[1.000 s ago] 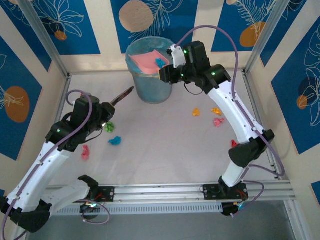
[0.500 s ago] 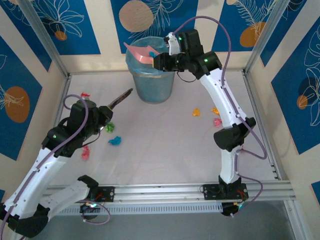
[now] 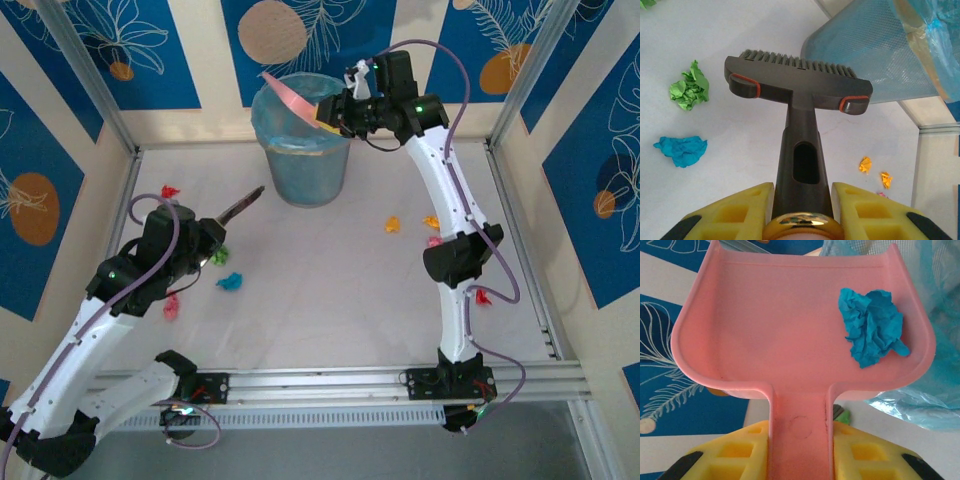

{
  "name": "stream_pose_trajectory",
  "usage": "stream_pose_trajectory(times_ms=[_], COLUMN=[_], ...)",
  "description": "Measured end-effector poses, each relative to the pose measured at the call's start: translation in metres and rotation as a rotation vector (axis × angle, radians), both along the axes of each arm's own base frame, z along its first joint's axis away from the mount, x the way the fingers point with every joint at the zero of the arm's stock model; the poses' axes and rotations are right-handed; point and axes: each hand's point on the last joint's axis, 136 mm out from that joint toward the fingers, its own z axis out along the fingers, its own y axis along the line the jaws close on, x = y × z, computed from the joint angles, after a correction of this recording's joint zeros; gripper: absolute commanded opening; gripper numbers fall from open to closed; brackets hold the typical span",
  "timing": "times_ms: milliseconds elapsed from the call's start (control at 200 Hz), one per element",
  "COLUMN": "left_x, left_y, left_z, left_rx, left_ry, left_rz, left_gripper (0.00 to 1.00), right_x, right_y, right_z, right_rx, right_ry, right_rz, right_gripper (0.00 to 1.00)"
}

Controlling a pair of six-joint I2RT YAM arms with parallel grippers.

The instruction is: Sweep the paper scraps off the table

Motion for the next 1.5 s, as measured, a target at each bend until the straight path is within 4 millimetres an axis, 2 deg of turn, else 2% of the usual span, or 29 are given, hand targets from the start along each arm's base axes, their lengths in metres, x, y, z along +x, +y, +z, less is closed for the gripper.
stream_pose_trajectory(times_ms=[210,520,765,940,1105,1275,1501], left_x=[0.001,0.002,0.002,0.005,0.01,0.008,0.006], left_y=[-0.002,-0.006,-0.006,-0.01,-0.014,-0.013,-0.011], left_z=[-0.002,-0.007,-0.011,-0.014,-0.019,-0.008,-0.007], left_rx=[-0.004,-0.016,-0.012,-0.007,0.037,0.093,0.198], left_ry=[0.011,0.032,0.04,0.051,0.069,0.052,0.057], left_rz=[-0.006,-0.009,-0.009,-0.019,-0.056,-0.102,-0.179], left_gripper=[0.0,0.0,0.0,0.0,0.0,0.0,0.0], right_x=[0.005,0.013,0.025,0.03,0.035,0.043,0.052], right_y=[0.001,-0.001,-0.013,-0.013,-0.011,-0.012,-0.014], right_z=[-0.011,0.005,-0.007,-0.005,-0.013,-0.031,-0.023], right_rx=[0.078,0.213,0.295,0.347,0.382,0.411,0.465], right_ry=[0.161,0.266,0.44,0.498,0.575,0.674,0.71], right_rz=[-0.026,-0.059,-0.121,-0.139,-0.173,-0.226,-0.28], right_gripper=[0.0,0.0,0.0,0.0,0.0,0.0,0.0])
